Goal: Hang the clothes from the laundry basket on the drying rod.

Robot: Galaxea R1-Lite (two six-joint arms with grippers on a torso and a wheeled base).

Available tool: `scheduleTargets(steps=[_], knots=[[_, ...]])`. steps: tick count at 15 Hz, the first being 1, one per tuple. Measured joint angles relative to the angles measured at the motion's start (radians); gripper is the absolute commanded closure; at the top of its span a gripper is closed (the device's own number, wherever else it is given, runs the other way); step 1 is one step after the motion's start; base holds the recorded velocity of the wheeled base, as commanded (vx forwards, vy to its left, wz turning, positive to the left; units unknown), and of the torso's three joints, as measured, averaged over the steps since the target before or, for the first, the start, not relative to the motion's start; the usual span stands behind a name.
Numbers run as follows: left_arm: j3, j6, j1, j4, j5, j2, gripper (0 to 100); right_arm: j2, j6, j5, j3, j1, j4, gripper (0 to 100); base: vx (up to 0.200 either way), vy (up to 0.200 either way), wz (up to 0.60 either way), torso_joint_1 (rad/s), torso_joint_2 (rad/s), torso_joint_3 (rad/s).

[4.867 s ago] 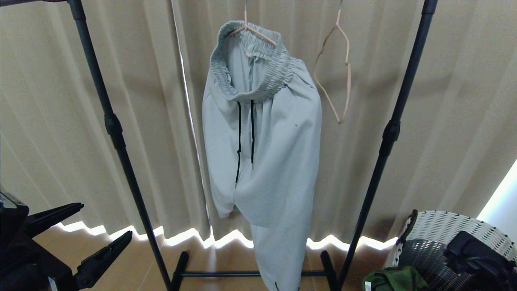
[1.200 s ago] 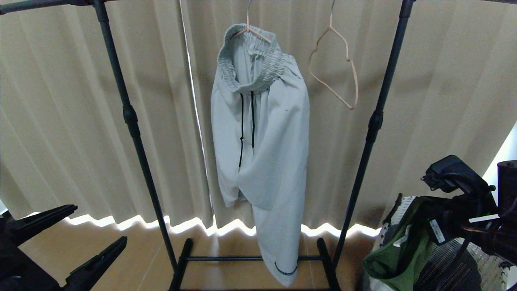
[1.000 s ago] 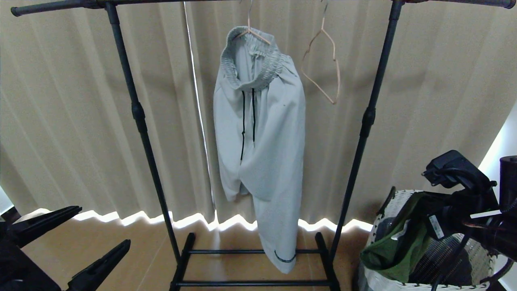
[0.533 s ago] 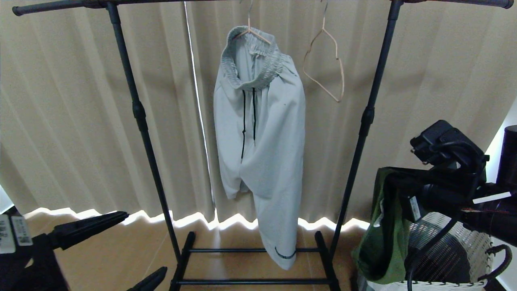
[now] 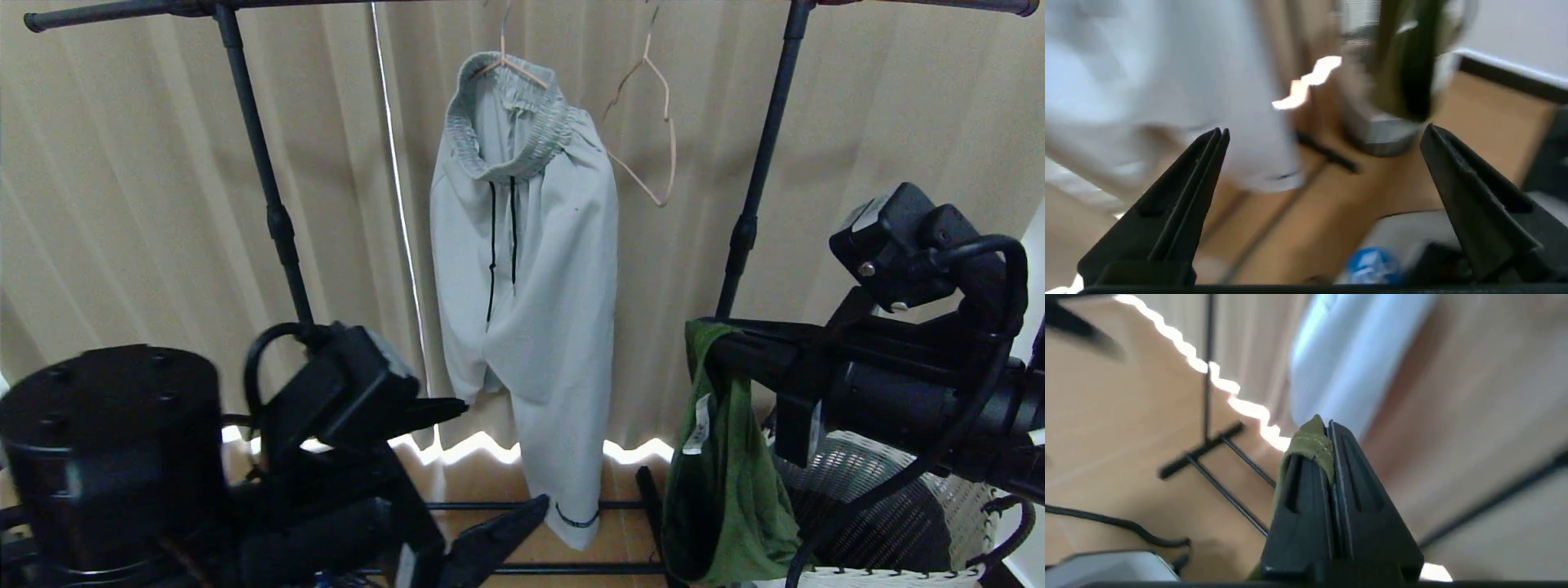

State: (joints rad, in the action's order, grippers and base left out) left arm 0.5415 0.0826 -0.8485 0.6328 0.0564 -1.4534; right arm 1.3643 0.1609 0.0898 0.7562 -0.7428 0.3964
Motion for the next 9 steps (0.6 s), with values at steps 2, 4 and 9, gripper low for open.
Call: scheduleTargets(steps=[2, 4, 9], knots=[[0.073, -0.040, -0.061, 0.041, -0.038, -0.133, 0, 0.001, 0.001, -0.003, 0.029, -0.041, 0.000, 100, 0.000, 0.000, 0.00, 0.000, 0.00, 0.000], [0.144, -0.058, -0.098, 0.061, -0.070, -0.256, 0, 0.001, 0.001, -0.008, 0.042, -0.067, -0.001, 100, 0.000, 0.000, 0.00, 0.000, 0.00, 0.000], [0.223, -0.113, -0.100, 0.067, -0.081, -0.415, 0, -0.004, 0.001, -0.008, 0.064, -0.111, -0.001, 100, 0.000, 0.000, 0.00, 0.000, 0.00, 0.000]])
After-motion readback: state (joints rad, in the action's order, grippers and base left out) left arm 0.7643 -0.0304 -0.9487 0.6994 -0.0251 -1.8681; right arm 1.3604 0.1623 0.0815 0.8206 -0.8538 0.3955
